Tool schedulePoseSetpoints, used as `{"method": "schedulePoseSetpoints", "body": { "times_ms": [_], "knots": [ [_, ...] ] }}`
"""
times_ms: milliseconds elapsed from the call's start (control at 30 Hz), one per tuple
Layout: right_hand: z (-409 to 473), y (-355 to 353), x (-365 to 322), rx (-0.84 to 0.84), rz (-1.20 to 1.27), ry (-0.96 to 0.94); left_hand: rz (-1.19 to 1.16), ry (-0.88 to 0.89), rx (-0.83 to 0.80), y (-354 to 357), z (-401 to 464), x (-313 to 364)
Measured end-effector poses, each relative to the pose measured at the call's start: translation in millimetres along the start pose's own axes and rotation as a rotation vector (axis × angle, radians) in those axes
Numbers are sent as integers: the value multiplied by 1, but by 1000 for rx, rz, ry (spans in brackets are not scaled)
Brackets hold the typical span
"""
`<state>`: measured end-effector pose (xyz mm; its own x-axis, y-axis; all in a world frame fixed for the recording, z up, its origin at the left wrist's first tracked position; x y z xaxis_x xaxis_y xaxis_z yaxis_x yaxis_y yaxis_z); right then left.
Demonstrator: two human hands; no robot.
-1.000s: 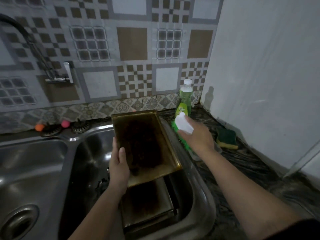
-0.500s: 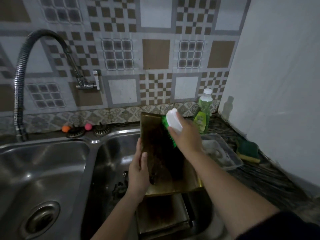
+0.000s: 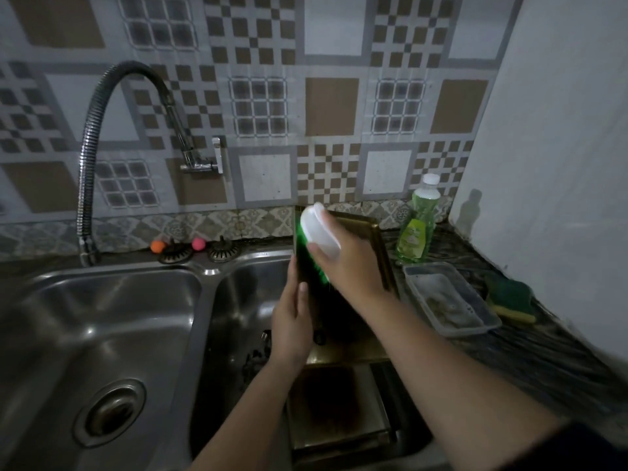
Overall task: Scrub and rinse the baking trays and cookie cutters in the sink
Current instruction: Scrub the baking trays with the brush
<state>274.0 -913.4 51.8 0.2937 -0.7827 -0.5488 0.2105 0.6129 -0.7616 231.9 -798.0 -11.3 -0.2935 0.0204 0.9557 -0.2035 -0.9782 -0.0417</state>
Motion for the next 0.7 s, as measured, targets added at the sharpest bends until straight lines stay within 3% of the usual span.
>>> {"method": "schedulePoseSetpoints", "body": {
  "times_ms": [100, 267, 333, 433, 567, 700],
  "knots": [
    [20, -6, -16, -62, -48, -37, -31, 8, 32, -4, 4, 7],
    [-63, 22, -17, -277, 7, -234, -37, -15, 196, -59, 11, 16],
    [-84, 31, -14, -323, -70, -281, -42, -7, 172, -69, 7, 14],
    [-66, 24, -20, -303, -77, -222, -101, 4, 121, -68, 0, 9],
    [-11, 13, -48, -157, 15, -128, -149, 25, 21, -56, -8, 14],
    [-39, 23, -68, -249, -19, -189, -187, 25, 202, -88, 5, 20]
  ]
}}
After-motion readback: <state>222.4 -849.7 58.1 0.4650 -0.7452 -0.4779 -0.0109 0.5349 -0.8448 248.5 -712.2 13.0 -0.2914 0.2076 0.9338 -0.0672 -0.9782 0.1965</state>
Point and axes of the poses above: each hand's wrist, its own z-axis towards the middle knuckle, its own y-axis out of the palm, x = y × z, the point moved 1 cm from there along z, towards the middle knuckle, and after that the axes turned 13 degrees about -x, right-handed, at the moved point
